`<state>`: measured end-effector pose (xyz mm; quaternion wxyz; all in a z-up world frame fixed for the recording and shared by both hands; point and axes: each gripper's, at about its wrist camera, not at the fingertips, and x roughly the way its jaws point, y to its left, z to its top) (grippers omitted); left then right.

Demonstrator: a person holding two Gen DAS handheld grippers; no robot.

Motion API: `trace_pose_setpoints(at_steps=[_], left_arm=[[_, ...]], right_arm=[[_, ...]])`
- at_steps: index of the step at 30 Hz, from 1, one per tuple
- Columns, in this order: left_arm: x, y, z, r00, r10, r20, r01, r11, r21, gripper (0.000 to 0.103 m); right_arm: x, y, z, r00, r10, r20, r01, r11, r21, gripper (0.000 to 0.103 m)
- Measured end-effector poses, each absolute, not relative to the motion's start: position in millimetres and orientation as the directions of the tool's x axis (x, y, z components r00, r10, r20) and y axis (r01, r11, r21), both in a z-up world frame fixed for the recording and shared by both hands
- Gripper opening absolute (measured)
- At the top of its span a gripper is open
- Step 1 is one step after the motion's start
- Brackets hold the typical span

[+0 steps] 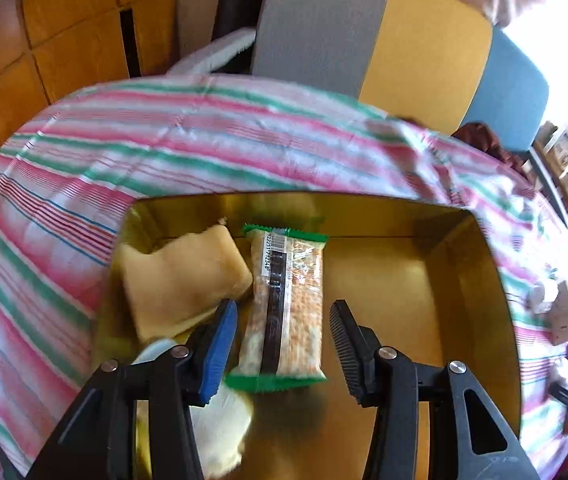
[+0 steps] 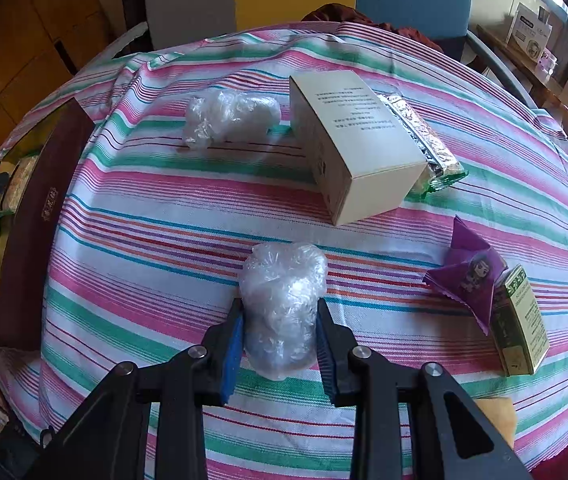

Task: Organize objects
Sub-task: 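Carry the clear plastic ball into the gold tray and open the right gripper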

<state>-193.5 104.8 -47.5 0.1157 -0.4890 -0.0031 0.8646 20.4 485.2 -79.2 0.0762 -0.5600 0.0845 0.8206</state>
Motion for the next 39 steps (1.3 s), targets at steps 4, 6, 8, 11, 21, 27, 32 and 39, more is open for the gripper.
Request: trace_pose_setpoints(at_steps=[4,6,8,11,21,27,32,39], left_arm=[[-155,89,-23,-0.568,0.206,-0.797,-0.208,-0.973,-0.103,0.055],[-136,82,-14,-0.599,0.204,-0.774,-0.215,-0.972,-0.09,0.057],[-118,77,-6,-0.622,0.204,-0.756,-0.22,-0.972,-0.082,0.058],[-94,68,1,-0.645,0.203,-0.737,-0.217,-0.973,-0.077,0.058],[-56,52,4,-0.689,0.193,-0.699,-0.215,-0.975,-0.057,0.06],[-52,35,-2,-0.677,0.195,-0.71,-0.185,-0.978,-0.093,0.06],[-52,8,-6,-0.674,0.181,-0.716,-0.125,-0.983,-0.132,0.06],[-50,-33,-16,-0.673,0.127,-0.729,-0.031,-0.989,-0.143,0.06]], right_arm=[[20,482,-78,-0.366,0.048,-0.929,-0.213,-0.976,0.034,0.031],[21,482,-76,-0.375,0.052,-0.926,-0.219,-0.975,0.034,0.03],[21,481,-73,-0.381,0.056,-0.923,-0.222,-0.975,0.032,0.03],[21,477,-67,-0.389,0.054,-0.92,-0.223,-0.974,0.037,0.03],[12,403,-20,-0.487,-0.041,-0.872,-0.103,-0.989,0.104,0.03],[-16,321,11,-0.528,-0.183,-0.83,0.08,-0.983,0.166,0.03],[-47,255,5,-0.485,-0.281,-0.828,0.182,-0.959,0.219,0.03],[-94,187,-44,-0.374,-0.302,-0.877,0.17,-0.952,0.255,0.032]])
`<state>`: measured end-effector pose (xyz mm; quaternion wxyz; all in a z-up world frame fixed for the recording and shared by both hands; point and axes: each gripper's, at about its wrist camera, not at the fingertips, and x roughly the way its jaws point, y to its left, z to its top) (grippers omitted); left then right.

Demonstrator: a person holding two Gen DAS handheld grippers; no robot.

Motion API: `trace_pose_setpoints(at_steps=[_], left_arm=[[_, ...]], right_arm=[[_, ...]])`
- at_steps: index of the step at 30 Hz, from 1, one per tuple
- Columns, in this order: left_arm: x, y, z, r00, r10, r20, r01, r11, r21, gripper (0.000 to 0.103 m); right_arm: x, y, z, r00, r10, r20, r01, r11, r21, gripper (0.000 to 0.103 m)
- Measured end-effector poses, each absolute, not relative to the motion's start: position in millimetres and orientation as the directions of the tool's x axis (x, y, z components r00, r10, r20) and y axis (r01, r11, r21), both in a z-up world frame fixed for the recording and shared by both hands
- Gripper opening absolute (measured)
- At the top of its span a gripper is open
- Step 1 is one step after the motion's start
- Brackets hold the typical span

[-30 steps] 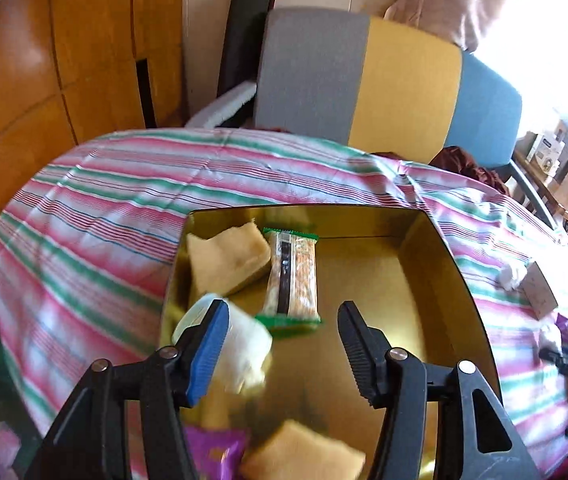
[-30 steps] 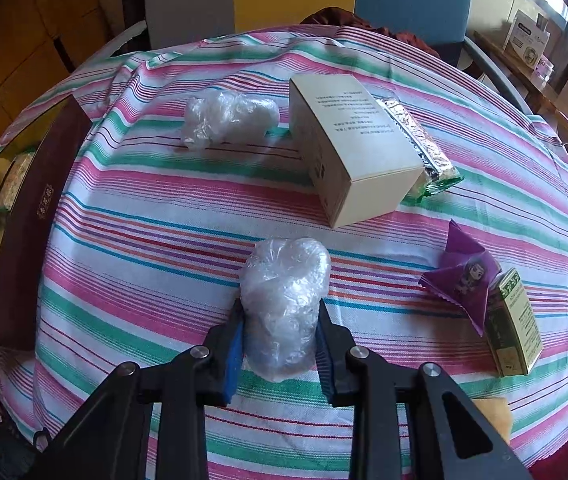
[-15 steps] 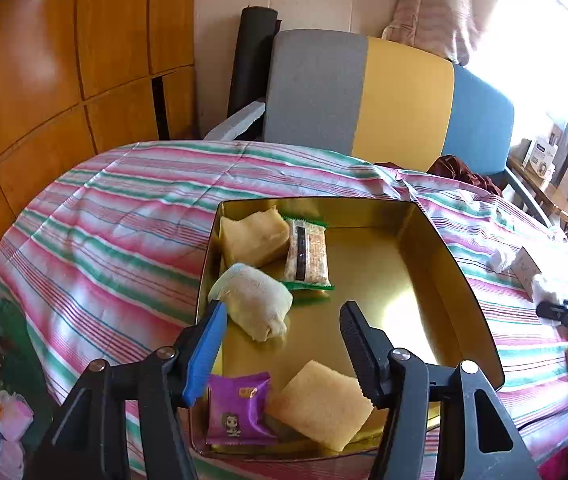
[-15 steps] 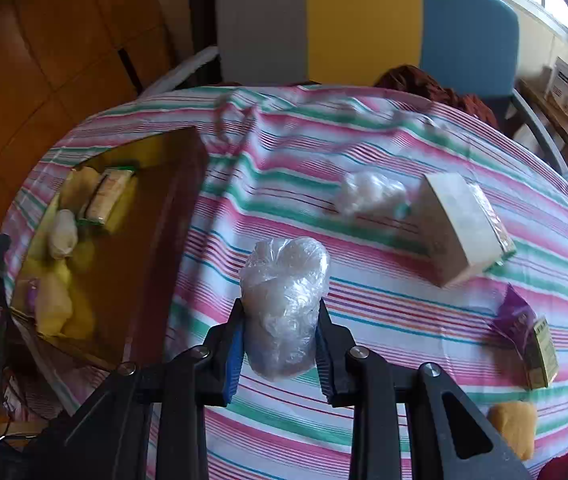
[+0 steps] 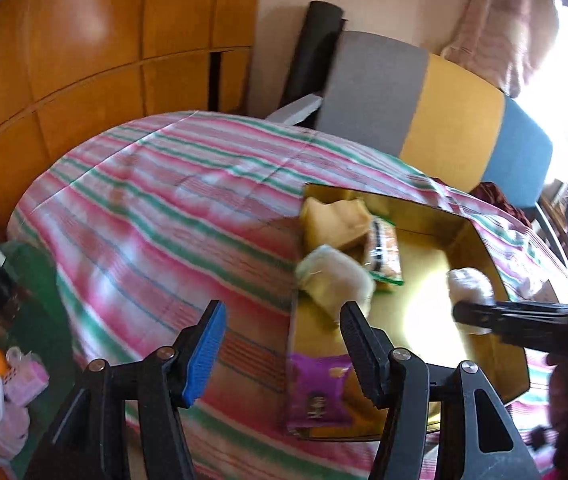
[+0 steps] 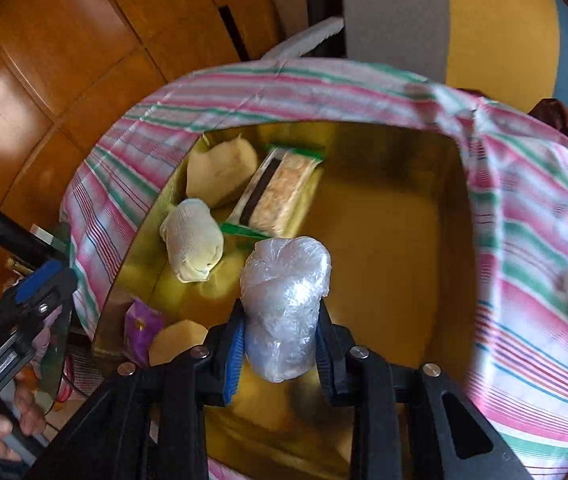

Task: Organize objects
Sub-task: 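Carry the clear plastic ball into the gold tray and open the right gripper, then grasp another clear plastic ball with the left gripper while the right gripper grasps the cream box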

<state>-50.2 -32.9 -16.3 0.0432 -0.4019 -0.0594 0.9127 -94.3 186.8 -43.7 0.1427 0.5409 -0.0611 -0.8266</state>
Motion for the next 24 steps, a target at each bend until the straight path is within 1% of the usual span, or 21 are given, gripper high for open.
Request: trace_pose_setpoints(at_steps=[2,5,6,14,17,24], left_arm=[[-50,-40,-20,-0.668,0.119,-0.735,-0.013,-0.989,-0.148,0.06],[-49,-48,-26,-0.66,0.114,-0.743,0.0,-0.988,-0.152,0.06],[-49,-49,-28,-0.658,0.114,-0.745,0.002,-0.988,-0.153,0.06],[-47,-47,-31,-0.657,0.117,-0.745,-0.005,-0.989,-0.151,0.06],[-45,-41,-29,-0.659,0.122,-0.742,-0.022,-0.989,-0.144,0.06],[-39,-25,-21,-0.668,0.134,-0.732,-0.066,-0.99,-0.121,0.062]], right_arm=[[-104,169,-59,-0.338,-0.326,-0.883,0.176,-0.943,0.281,0.034],[-111,152,-71,-0.305,-0.37,-0.878,0.186,-0.927,0.326,0.043],[-111,149,-72,-0.299,-0.386,-0.872,0.192,-0.92,0.342,0.045],[-96,156,-59,-0.345,-0.388,-0.855,0.201,-0.92,0.336,0.046],[-92,161,-54,-0.364,-0.386,-0.848,0.194,-0.922,0.336,0.051],[-75,181,-41,-0.407,-0.366,-0.837,0.176,-0.93,0.322,0.052]])
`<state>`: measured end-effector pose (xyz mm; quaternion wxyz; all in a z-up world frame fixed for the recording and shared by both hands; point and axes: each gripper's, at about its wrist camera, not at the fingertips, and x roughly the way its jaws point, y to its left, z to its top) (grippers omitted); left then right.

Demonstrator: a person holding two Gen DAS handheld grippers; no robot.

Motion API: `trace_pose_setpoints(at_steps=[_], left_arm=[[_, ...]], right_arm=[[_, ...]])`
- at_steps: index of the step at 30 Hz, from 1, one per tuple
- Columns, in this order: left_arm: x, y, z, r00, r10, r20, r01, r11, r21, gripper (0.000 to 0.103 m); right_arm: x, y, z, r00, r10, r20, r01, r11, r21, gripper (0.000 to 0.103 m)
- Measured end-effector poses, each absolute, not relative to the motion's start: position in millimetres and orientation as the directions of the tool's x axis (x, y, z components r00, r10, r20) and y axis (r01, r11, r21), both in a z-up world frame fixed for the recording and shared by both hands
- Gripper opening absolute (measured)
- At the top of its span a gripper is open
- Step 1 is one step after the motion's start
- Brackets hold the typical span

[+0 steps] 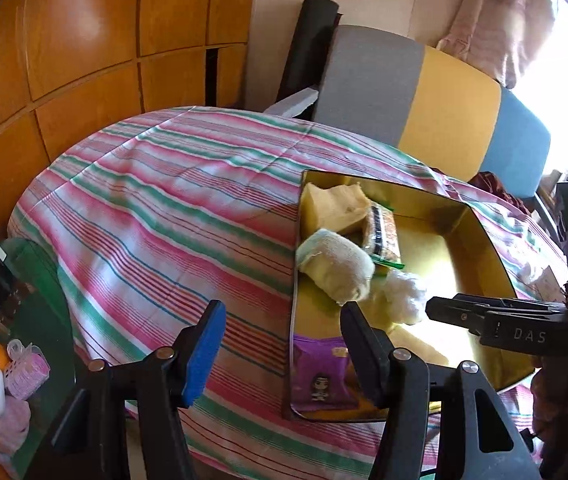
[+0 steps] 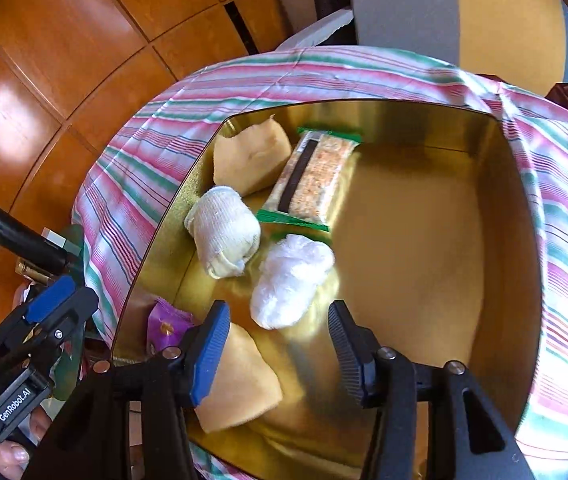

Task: Organize objects
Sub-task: 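Grasp another clear plastic ball with the left gripper while the right gripper grasps the cream box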

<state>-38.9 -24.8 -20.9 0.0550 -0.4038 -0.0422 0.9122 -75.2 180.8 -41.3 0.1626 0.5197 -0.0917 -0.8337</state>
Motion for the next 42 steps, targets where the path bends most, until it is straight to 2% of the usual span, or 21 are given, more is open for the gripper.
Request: trace_pose_setpoints(at_steps=[7,14,21,28,31,34,42], left_arm=[[-33,-4,-13,-0.671,0.152,-0.726,-0.123,-0.988,-0.093,0.062],[-29,21,-7,-0.668,0.172,-0.724,-0.181,-0.981,-0.066,0.063],[-27,54,0,-0.665,0.202,-0.719,-0.256,-0.966,-0.034,0.066],[-30,104,10,-0.653,0.248,-0.716,-0.36,-0.933,0.005,0.066],[-33,134,14,-0.635,0.277,-0.721,-0.414,-0.91,0.014,0.068],[-35,167,16,-0.622,0.294,-0.726,-0.467,-0.883,0.042,0.07],[-46,262,14,-0.54,0.352,-0.765,-0.616,-0.784,0.075,0.071]], right_arm=[[-52,223,-21,-0.483,-0.333,-0.81,0.136,-0.942,0.306,0.053],[-31,295,-6,-0.55,-0.249,-0.797,0.02,-0.958,0.285,0.053],[-5,389,4,-0.59,-0.086,-0.802,-0.158,-0.963,0.219,0.053],[27,503,3,-0.611,0.115,-0.784,-0.416,-0.888,0.194,0.053],[48,548,-10,-0.611,0.174,-0.772,-0.532,-0.813,0.238,0.054],[66,581,-27,-0.584,0.163,-0.795,-0.63,-0.708,0.318,0.054],[77,595,-26,-0.626,0.112,-0.771,-0.636,-0.646,0.423,0.054]])
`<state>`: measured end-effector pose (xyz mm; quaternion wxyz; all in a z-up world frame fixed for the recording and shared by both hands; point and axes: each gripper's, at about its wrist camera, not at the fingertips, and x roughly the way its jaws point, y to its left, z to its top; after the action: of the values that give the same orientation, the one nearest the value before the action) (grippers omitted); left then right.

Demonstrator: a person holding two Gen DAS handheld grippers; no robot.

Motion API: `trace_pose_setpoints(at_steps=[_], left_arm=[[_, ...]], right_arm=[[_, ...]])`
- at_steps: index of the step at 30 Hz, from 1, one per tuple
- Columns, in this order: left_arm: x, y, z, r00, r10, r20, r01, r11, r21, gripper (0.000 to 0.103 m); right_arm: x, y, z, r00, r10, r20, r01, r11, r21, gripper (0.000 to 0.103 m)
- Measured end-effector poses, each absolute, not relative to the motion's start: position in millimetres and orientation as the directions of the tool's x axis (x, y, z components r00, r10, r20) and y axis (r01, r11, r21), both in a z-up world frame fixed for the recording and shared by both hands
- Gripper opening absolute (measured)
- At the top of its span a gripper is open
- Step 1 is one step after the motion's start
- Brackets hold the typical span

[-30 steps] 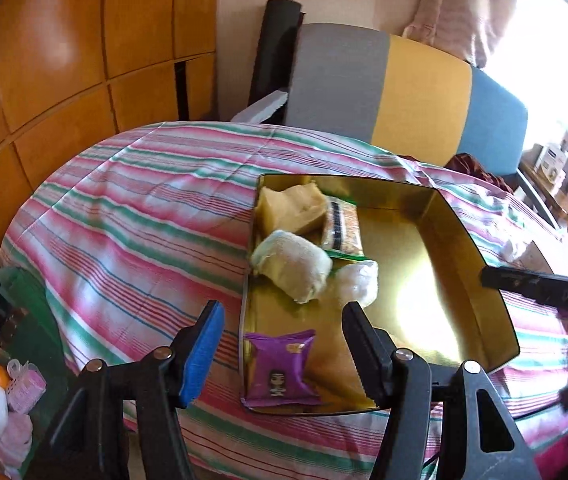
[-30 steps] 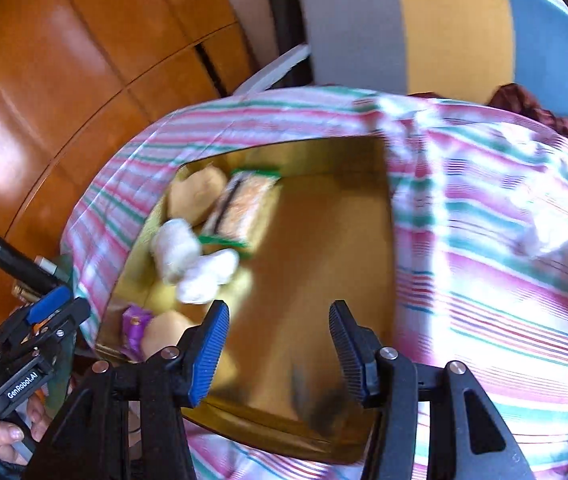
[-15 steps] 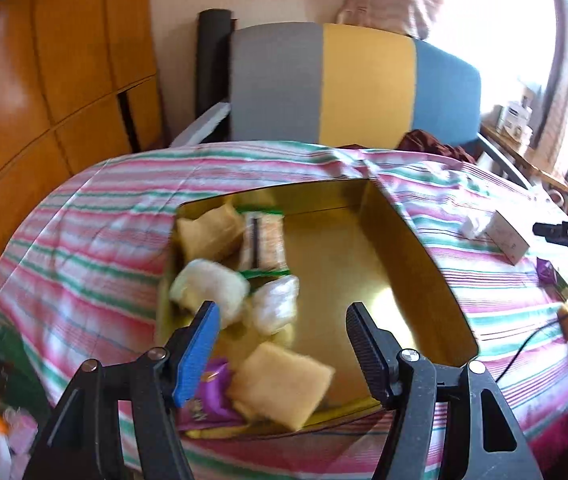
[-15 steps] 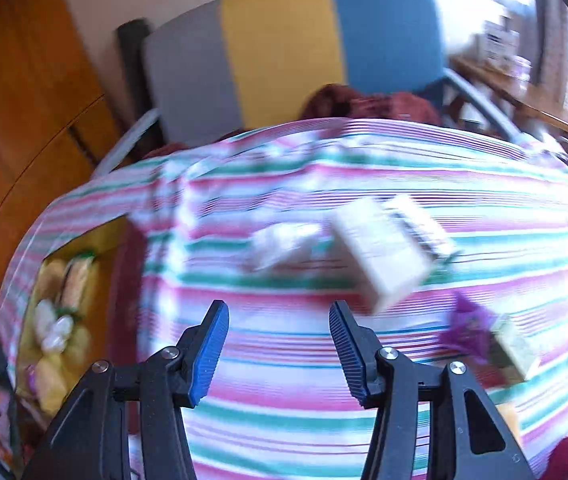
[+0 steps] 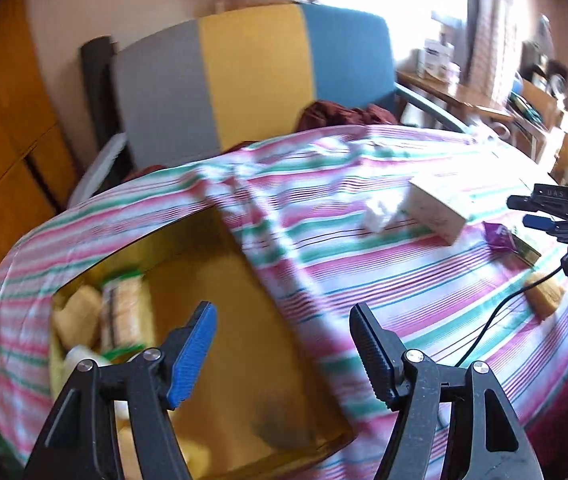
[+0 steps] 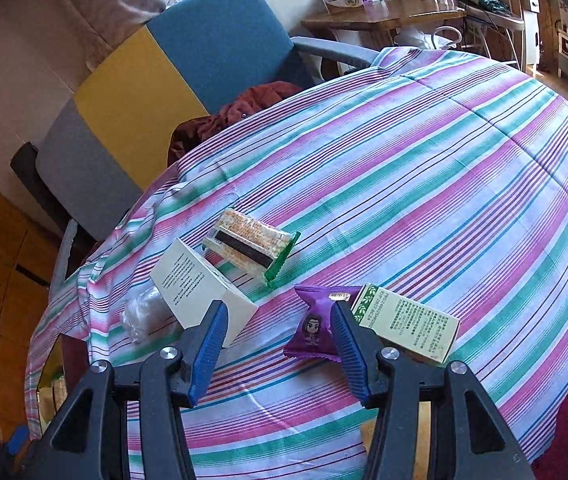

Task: Organize objects
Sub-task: 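Grasp another clear plastic ball with the left gripper while the right gripper grasps the cream box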

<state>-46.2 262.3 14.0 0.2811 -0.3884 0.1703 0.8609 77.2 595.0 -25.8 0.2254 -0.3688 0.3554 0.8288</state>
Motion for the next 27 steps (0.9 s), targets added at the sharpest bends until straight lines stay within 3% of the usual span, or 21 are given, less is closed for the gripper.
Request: trace_pose_setpoints(at_steps=[8,12,19,27], left_arm=[[-73,349,-10,-0.471,0.331,-0.818,-0.702,-0.702,0.12,0.072],[-93,383,-25,-0.459,0.316,-0.83,-0.719,-0.682,0.138,0.079],[-120,434,-48,-0.45,0.292,-0.844,-0.752,-0.633,0.183,0.084],[-148,476,-77,-0.442,0.266,-0.857,-0.77,-0.602,0.21,0.083]], right_arm=[[79,595,-28,-0.642,0.067,-0.764,-0.62,-0.632,0.465,0.055],[82,599,-31,-0.643,0.046,-0.765,-0.626,-0.606,0.49,0.055],[79,599,-34,-0.648,0.013,-0.762,-0.615,-0.599,0.513,0.055],[72,596,-38,-0.64,-0.016,-0.768,-0.601,-0.613,0.513,0.056]])
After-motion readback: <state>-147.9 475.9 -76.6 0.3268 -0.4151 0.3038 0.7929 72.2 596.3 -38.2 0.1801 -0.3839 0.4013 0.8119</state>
